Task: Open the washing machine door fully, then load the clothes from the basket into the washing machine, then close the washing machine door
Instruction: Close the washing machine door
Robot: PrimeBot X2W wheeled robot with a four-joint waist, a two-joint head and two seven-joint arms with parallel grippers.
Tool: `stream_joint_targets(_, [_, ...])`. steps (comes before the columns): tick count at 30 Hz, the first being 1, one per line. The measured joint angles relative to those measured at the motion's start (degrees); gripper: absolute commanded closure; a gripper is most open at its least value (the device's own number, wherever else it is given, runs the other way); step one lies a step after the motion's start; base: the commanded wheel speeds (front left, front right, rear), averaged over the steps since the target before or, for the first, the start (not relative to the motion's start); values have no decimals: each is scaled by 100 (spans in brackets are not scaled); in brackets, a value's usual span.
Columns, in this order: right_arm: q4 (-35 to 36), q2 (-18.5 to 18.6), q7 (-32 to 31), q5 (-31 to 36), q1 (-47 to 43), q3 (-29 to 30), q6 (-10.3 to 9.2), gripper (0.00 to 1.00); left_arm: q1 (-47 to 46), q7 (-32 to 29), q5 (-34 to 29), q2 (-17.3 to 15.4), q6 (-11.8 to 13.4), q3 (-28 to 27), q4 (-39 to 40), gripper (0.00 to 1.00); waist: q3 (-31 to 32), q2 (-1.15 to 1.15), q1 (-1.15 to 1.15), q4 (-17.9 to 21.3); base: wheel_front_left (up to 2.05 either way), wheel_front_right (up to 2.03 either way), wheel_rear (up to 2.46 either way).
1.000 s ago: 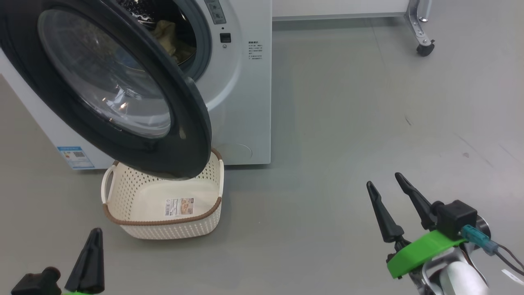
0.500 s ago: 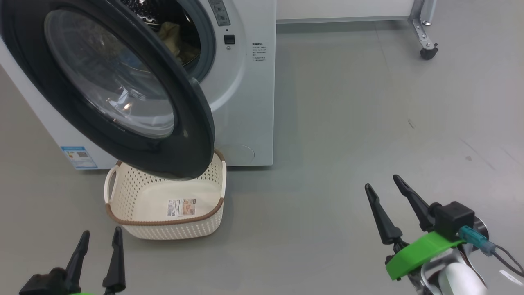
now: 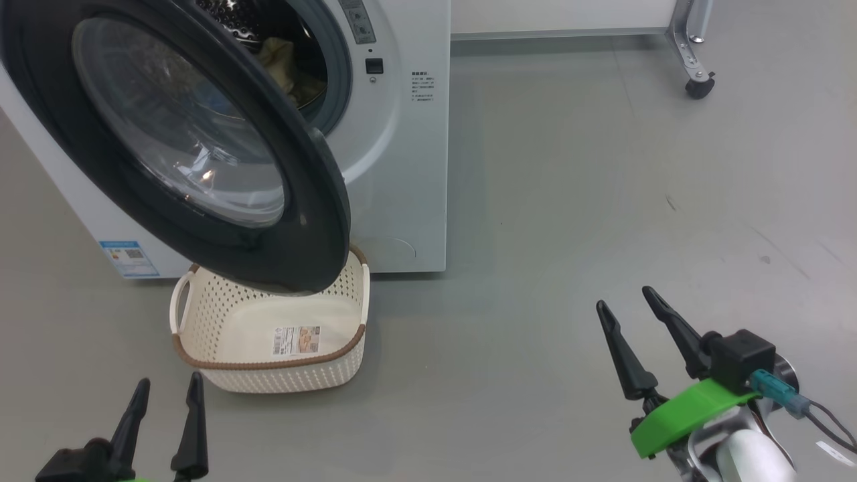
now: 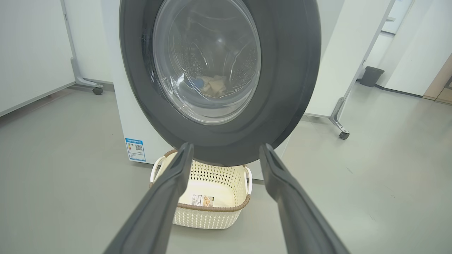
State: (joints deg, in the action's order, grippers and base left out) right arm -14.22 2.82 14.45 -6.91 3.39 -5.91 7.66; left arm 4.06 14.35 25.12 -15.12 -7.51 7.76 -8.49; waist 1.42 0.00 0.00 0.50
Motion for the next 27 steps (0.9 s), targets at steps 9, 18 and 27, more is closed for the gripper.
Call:
stream_joint_targets(9, [-1,0,0,0,0,0,0,0,1,0,0,27,0,25,-25,0,9,0,0,-15,0,0,0])
stream_joint_targets(18, [-9,0,0,0,0,-10,0,0,1,0,-26,41,0,30,-30,0,0,0,0,-9,0,0,0])
stream_joint_targets(27, [-57,0,0,-7,0,-54,0,100,1,0,-35,43,0,88,-56,0,-7,0,0,3,0,0,0])
